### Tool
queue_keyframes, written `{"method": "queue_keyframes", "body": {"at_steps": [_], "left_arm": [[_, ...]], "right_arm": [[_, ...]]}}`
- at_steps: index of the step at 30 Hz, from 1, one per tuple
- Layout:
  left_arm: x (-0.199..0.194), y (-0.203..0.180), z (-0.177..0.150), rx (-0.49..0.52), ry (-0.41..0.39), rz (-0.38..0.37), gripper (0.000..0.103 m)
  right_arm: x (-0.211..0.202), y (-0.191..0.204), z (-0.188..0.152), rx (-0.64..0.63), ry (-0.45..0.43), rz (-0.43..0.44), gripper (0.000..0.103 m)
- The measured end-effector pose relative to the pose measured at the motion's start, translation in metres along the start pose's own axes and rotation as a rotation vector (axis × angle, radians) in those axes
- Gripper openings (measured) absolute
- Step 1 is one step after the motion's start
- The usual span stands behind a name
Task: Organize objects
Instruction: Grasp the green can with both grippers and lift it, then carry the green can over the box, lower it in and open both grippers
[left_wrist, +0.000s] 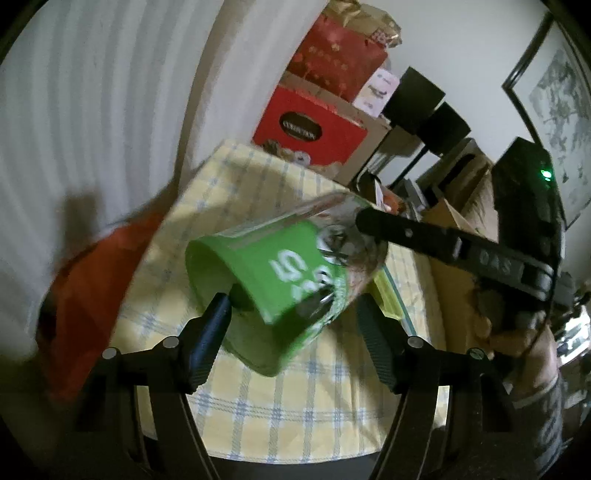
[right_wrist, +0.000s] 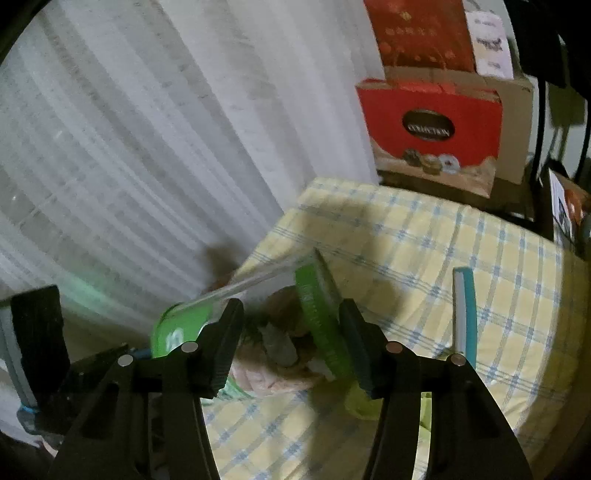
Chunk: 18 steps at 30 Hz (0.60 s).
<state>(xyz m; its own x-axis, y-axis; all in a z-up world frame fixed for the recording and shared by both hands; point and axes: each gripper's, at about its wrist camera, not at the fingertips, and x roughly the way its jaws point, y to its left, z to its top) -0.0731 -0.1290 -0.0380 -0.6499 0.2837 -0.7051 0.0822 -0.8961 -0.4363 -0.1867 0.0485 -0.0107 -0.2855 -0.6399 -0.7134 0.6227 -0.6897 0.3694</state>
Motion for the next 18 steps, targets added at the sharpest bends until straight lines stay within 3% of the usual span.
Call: {"method": "queue_keyframes", "body": {"at_steps": [10, 18], "left_arm": [[-0.026, -0.036, 0.034, 0.053, -0.071, -0.023, 0.066], [-0.027, -0.107, 0.060, 0.169, -0.088, -0.080, 0.066]], "right_arm": [[-0.055, 0.019, 0.022, -0.026, -0.110, -0.050, 0.056], [-0.117, -0.007, 0.025, 0.025, -0.203, -0.138, 0.056]]}}
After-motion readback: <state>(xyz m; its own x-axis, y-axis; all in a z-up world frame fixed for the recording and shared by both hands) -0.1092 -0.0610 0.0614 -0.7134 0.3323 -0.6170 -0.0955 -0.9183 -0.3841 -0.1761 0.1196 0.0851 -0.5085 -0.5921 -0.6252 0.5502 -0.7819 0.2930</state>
